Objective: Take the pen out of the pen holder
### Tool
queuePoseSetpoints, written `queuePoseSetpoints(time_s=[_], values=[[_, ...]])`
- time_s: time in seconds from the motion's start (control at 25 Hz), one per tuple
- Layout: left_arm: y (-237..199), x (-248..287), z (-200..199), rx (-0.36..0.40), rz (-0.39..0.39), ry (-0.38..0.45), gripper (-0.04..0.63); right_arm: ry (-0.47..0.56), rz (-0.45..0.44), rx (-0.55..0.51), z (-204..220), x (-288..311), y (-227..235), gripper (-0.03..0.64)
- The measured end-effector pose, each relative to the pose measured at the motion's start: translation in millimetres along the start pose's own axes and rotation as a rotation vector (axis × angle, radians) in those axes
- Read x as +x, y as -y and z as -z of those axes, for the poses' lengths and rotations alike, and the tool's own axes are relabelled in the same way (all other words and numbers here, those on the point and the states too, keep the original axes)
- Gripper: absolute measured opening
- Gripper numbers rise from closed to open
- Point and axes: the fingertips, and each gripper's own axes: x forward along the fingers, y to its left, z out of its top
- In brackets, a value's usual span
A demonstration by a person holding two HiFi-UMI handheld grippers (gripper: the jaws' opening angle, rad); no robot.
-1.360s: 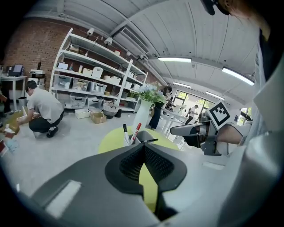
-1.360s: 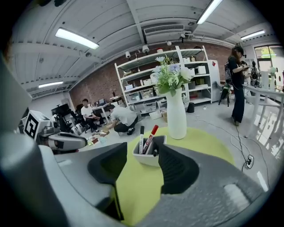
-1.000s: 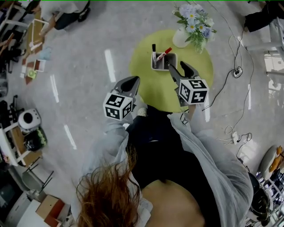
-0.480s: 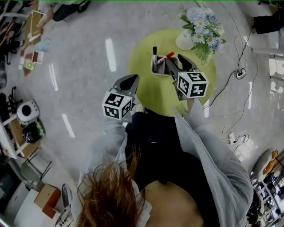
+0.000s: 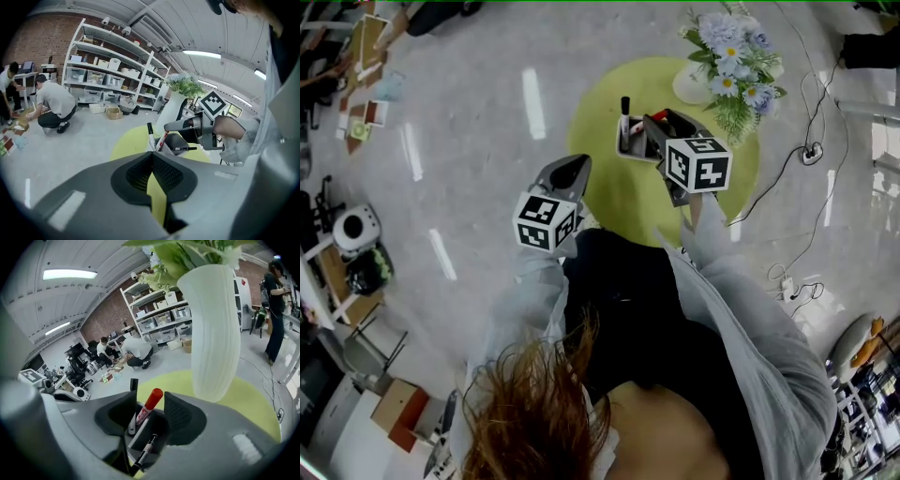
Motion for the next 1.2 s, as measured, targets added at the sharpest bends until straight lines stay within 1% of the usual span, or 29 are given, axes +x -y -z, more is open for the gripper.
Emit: queuePoseSetpoints(time_s=[0.08, 0.16, 0.48, 0.64, 0.76, 0.92, 1.12, 1.2], values=[[0, 1, 2, -0.005, -0.003, -0.004, 0.017, -0.011, 0.005, -0.006, 2, 2, 1, 0.163], [0, 2, 3, -0.011, -0.008, -0.007, 0.017, -0.010, 0.007, -0.008, 2, 2, 3, 0.120], [0, 1, 6, -0.009, -0.014, -0.011, 0.017, 0.034, -0.044, 0.004, -3, -4, 0, 0.094], [0, 0, -2, 0.010, -0.007, 0.004, 0.017, 0.058, -0.050, -0.047, -10, -11, -11, 0.074], [0, -3, -5, 0.026, -0.002, 0.015, 0.017, 0.064, -0.047, -0.097, -10, -16, -20, 0.072], [1, -12, -13, 0.059, 0.015, 0.038, 0.017, 0.107, -0.022, -0.122, -16, -30, -28, 0.072], [3, -26, -24, 0.132, 0.051, 0.046, 0.017, 0.193, 0.057, -0.177, -30, -58, -35, 0.072], [7, -35, -26, 0.148, 0.063, 0.050, 0.017, 0.224, 0.084, -0.193, -34, -72, -41, 0.071]])
